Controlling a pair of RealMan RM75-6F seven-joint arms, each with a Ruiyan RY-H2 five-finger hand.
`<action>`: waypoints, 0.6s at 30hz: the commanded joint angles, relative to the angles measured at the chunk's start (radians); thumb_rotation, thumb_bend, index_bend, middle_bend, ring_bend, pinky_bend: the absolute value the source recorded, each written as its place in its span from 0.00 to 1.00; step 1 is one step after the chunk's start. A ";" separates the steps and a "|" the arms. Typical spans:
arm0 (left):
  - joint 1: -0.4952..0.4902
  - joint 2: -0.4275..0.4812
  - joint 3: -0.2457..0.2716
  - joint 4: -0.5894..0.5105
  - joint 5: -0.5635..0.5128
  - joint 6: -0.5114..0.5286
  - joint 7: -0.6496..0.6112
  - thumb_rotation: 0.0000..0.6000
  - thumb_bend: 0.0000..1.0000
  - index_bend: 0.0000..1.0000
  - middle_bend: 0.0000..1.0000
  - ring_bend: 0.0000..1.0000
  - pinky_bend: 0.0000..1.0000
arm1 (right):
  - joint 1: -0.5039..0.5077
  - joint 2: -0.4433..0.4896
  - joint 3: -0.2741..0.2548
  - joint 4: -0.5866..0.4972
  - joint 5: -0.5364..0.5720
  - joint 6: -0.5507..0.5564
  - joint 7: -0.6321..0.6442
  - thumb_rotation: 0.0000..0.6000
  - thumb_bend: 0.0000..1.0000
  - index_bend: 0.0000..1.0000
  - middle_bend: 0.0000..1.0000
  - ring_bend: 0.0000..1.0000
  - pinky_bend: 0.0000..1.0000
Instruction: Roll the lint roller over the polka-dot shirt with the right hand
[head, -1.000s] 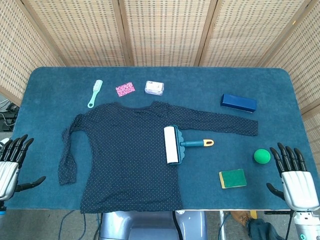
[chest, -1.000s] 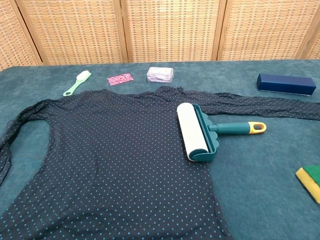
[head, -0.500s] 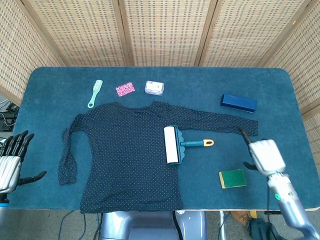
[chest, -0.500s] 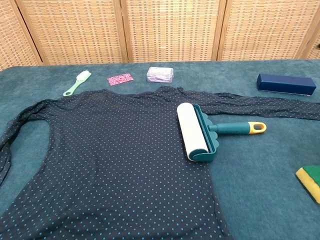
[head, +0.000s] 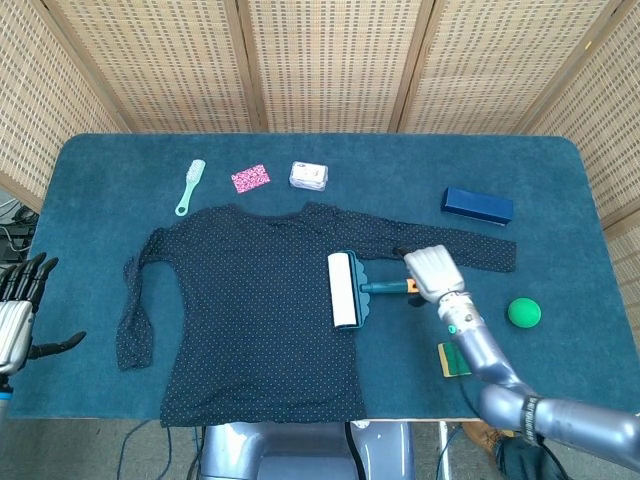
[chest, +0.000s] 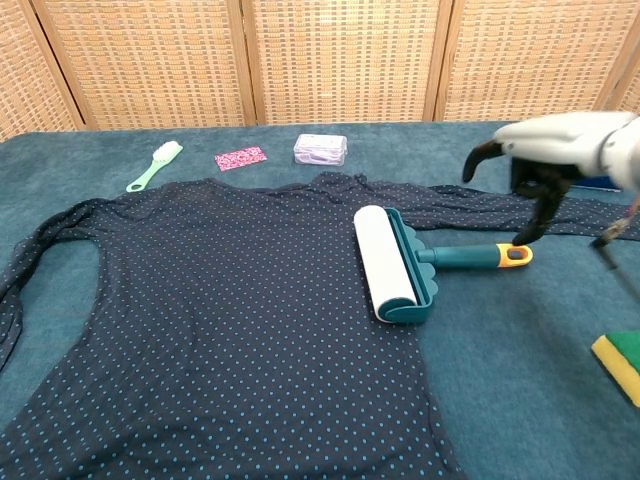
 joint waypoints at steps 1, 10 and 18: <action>-0.002 0.001 -0.001 0.001 -0.003 -0.003 -0.003 1.00 0.00 0.00 0.00 0.00 0.00 | 0.035 -0.055 -0.014 0.042 0.038 0.013 -0.026 1.00 0.27 0.31 1.00 1.00 1.00; -0.005 0.004 -0.001 0.006 -0.007 -0.006 -0.013 1.00 0.00 0.00 0.00 0.00 0.00 | 0.085 -0.137 -0.051 0.109 0.085 0.047 -0.065 1.00 0.36 0.33 1.00 1.00 1.00; -0.006 0.006 0.001 0.005 -0.007 -0.005 -0.016 1.00 0.00 0.00 0.00 0.00 0.00 | 0.103 -0.177 -0.081 0.153 0.081 0.062 -0.070 1.00 0.38 0.35 1.00 1.00 1.00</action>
